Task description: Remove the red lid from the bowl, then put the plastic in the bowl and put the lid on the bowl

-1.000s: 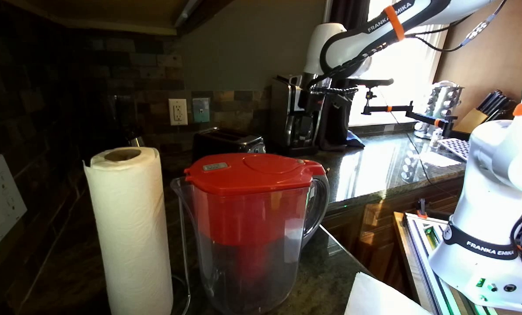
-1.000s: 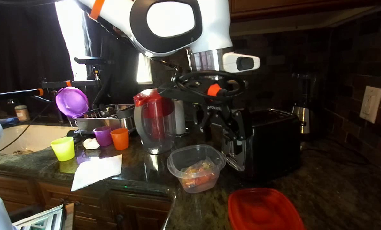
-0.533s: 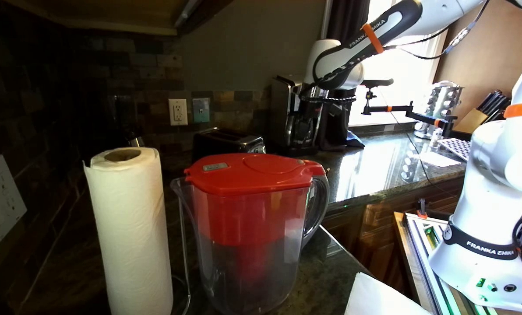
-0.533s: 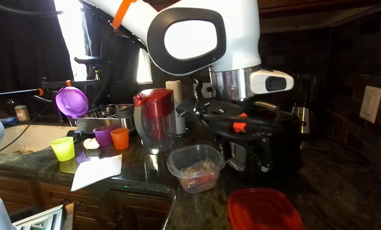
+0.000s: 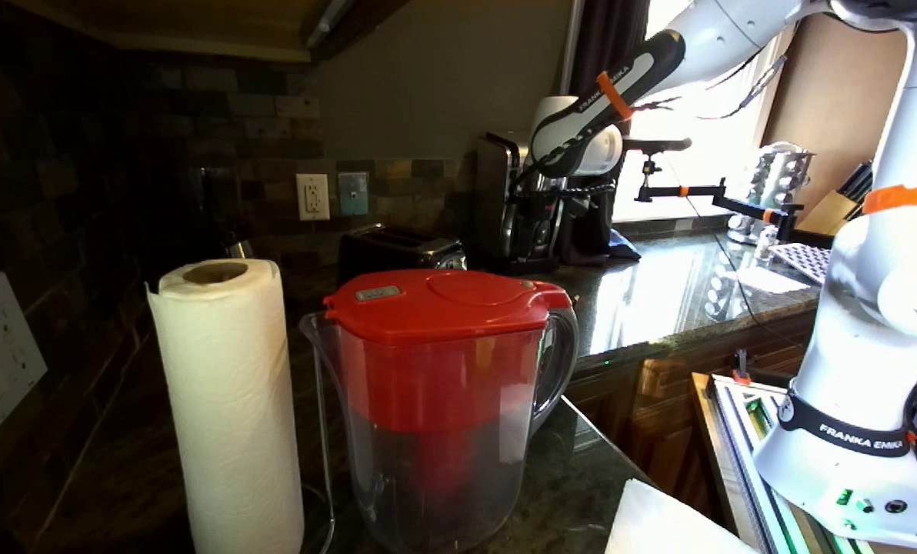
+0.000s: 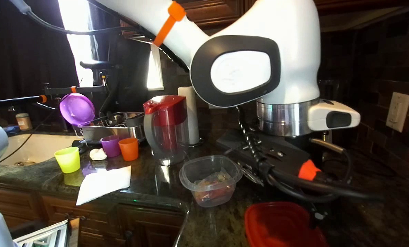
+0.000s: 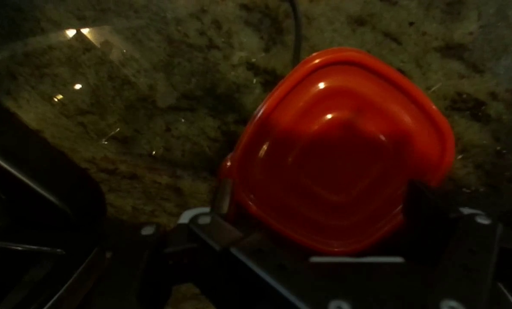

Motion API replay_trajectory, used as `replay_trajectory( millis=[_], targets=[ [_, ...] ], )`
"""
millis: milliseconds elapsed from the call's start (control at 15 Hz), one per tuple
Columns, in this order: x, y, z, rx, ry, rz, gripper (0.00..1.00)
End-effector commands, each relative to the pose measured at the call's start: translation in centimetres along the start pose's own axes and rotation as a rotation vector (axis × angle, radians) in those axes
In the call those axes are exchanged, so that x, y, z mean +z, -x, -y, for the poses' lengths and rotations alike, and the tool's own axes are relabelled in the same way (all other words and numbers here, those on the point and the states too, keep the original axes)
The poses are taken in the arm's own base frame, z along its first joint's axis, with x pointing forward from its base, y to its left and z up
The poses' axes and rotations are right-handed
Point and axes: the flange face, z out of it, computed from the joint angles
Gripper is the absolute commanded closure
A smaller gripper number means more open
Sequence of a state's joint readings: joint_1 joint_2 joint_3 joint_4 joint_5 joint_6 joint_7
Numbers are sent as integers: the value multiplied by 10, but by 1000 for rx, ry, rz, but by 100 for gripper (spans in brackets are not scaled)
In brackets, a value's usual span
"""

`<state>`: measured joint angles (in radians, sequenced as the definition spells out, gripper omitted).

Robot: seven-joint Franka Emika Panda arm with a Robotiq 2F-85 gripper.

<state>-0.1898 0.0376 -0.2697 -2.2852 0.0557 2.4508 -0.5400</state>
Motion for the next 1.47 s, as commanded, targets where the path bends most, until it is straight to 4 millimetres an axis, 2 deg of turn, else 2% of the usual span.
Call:
replay_trajectory(
  millis=[0,400,733,1067,1133,1267,1400],
  targets=[
    [24,-9,-27,11,9,15,0],
    [62,-8,-56,35,-5,48,0],
    [79,-14,-65,71,-71,23,0],
    [88,-25,-65,81,-103,-2,1],
    [89,-27,-65,79,-108,-4,8],
    [91,-31,-64,75,-113,-7,31],
    [92,-33,-63,71,-118,-6,47]
  ],
)
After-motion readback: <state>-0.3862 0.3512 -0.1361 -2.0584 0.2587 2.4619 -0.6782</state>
